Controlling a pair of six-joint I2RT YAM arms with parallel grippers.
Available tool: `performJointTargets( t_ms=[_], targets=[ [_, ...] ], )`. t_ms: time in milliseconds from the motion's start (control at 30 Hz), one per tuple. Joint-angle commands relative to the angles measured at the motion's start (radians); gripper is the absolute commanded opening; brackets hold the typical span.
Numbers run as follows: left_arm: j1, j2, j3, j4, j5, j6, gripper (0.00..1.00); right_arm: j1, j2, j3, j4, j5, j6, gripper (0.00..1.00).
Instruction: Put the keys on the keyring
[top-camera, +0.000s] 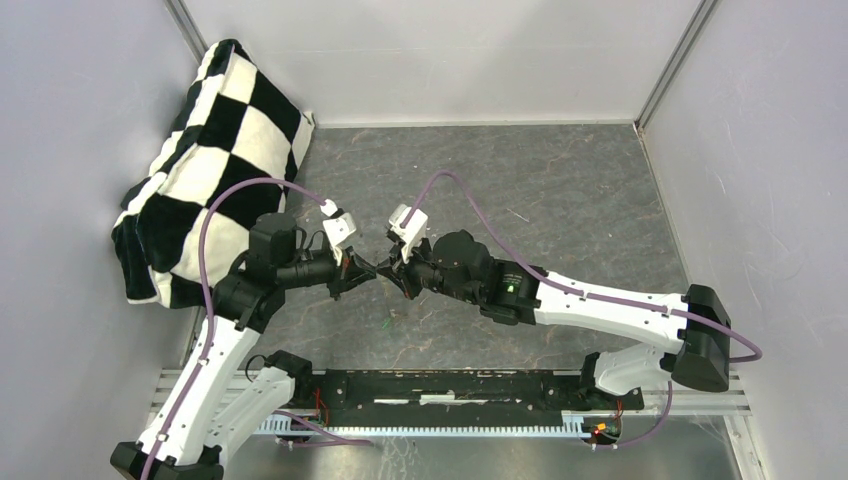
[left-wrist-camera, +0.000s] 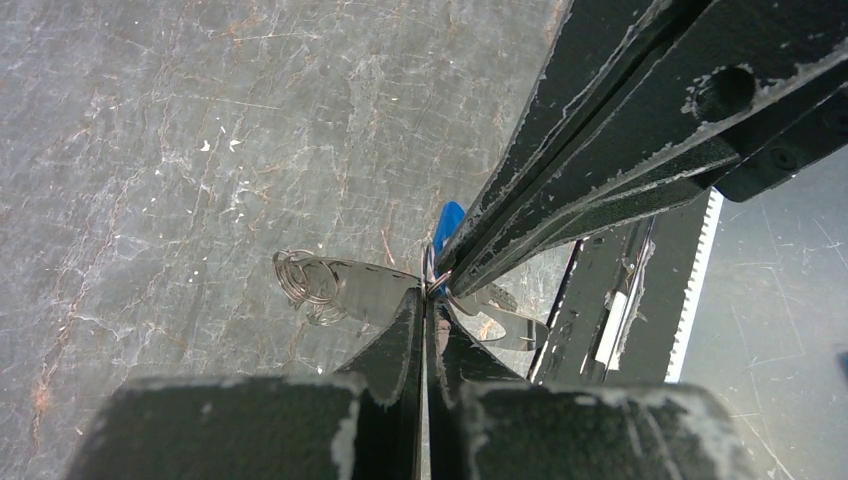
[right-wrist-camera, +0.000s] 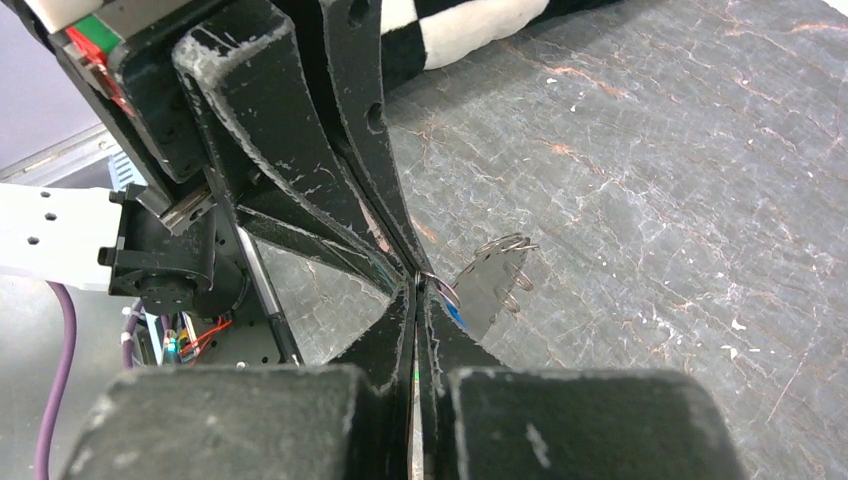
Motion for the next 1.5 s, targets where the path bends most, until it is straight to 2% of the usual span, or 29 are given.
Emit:
performJointTargets(
  t_ms=[0, 267, 900, 1200, 1467],
  targets=[
    [-0.006, -0.019, 0.011, 0.059, 0.048, -0.013, 0.02, 0.006, 0.005, 0.018, 0.046, 0.045, 0.042, 0.0],
    [-0.006, -0.037, 0.0, 0.058, 0.085, 0.002, 0.02, 0.007, -0.022, -0.033, 0.114, 0.08, 0.103, 0.0],
    [-0.005, -0.102, -0.025, 0.076, 0.119, 0.053, 0.02, -0.008, -0.053, -0.076, 0.119, 0.131, 0.185, 0.0],
    [-0.006, -0.163, -0.061, 0.139, 0.18, 0.077, 0.02, -0.058, -0.082, -0.129, 0.181, 0.011, 0.243, 0.0],
    [-0.006, -0.2, -0.08, 0.249, 0.201, 0.034, 0.02, -0.124, -0.127, -0.236, 0.303, -0.143, 0.324, 0.0]
  ],
)
